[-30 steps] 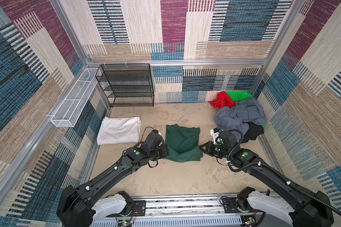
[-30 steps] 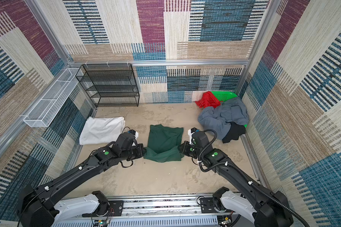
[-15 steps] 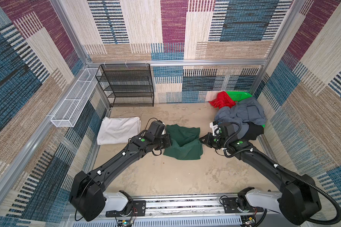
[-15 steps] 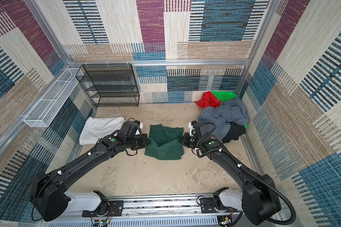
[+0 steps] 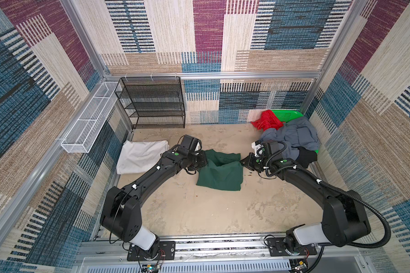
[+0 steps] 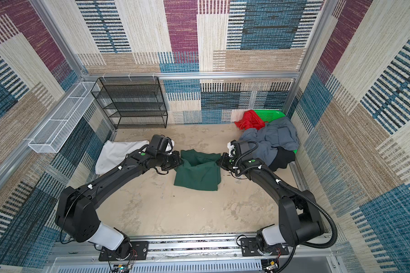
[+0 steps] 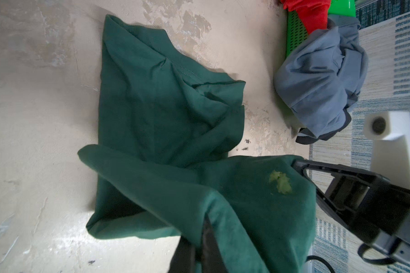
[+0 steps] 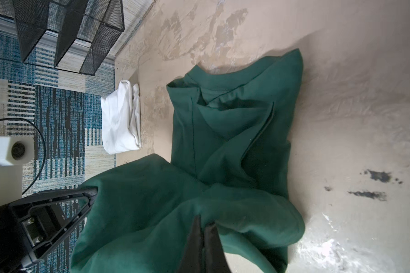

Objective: Fold and stack the t-shirts
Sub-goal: 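Lift and fold the near end over toward the far end with both grippers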

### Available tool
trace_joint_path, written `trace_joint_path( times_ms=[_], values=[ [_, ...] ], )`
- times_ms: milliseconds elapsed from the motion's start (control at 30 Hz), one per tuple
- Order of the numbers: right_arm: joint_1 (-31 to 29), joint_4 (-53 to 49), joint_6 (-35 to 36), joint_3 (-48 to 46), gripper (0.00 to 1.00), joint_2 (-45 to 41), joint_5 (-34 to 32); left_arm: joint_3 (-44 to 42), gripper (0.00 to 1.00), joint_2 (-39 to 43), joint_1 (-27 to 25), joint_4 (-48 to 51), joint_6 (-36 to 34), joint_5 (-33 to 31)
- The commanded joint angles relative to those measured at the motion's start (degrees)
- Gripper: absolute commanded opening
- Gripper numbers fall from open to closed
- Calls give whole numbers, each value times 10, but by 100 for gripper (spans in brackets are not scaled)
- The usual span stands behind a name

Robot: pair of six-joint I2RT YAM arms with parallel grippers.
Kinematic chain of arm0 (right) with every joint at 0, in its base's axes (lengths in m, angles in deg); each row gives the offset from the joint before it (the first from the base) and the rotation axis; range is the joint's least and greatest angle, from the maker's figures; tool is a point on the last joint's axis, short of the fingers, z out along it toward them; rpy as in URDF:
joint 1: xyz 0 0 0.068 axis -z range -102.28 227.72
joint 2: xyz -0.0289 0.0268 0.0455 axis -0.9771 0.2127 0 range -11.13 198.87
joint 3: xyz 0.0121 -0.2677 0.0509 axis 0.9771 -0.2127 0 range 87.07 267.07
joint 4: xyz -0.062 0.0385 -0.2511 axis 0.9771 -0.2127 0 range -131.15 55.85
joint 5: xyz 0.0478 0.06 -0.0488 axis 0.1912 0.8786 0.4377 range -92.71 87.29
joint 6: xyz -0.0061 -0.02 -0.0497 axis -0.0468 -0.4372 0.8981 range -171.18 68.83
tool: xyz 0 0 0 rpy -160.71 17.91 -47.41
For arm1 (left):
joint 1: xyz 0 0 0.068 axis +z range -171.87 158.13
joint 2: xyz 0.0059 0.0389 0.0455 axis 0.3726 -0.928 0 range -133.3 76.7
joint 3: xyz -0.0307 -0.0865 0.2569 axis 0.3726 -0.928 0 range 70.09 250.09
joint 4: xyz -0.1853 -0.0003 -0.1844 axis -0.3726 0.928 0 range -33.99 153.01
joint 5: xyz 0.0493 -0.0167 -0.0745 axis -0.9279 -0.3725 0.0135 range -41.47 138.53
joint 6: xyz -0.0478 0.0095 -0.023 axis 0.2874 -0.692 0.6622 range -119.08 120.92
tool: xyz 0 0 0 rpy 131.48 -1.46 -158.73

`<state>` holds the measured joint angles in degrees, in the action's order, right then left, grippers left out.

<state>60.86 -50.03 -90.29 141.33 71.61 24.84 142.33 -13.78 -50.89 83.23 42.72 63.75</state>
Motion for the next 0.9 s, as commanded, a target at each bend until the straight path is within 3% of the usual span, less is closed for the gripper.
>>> trace_joint_path(
  times_ms=[0, 367, 700, 733, 767, 800, 867],
  values=[
    [10, 28, 10, 11, 0, 19, 25, 21, 0, -25, 8, -5, -17, 25],
    [44, 43, 17, 44, 0, 105, 62, 79, 0, -142, 52, -10, -6, 109],
    [52, 28, 40, 105, 0, 186, 60, 132, 0, -204, 75, 7, -7, 116],
    [54, 26, 44, 111, 4, 193, 62, 141, 0, -211, 76, 10, -8, 117],
    [55, 21, 51, 120, 24, 201, 60, 155, 9, -221, 78, 17, -11, 119],
    [55, 9, 59, 132, 37, 204, 40, 169, 21, -228, 80, 23, -15, 120],
    [55, -10, 78, 145, 56, 199, -12, 200, 60, -238, 81, 45, -27, 96]
  ],
)
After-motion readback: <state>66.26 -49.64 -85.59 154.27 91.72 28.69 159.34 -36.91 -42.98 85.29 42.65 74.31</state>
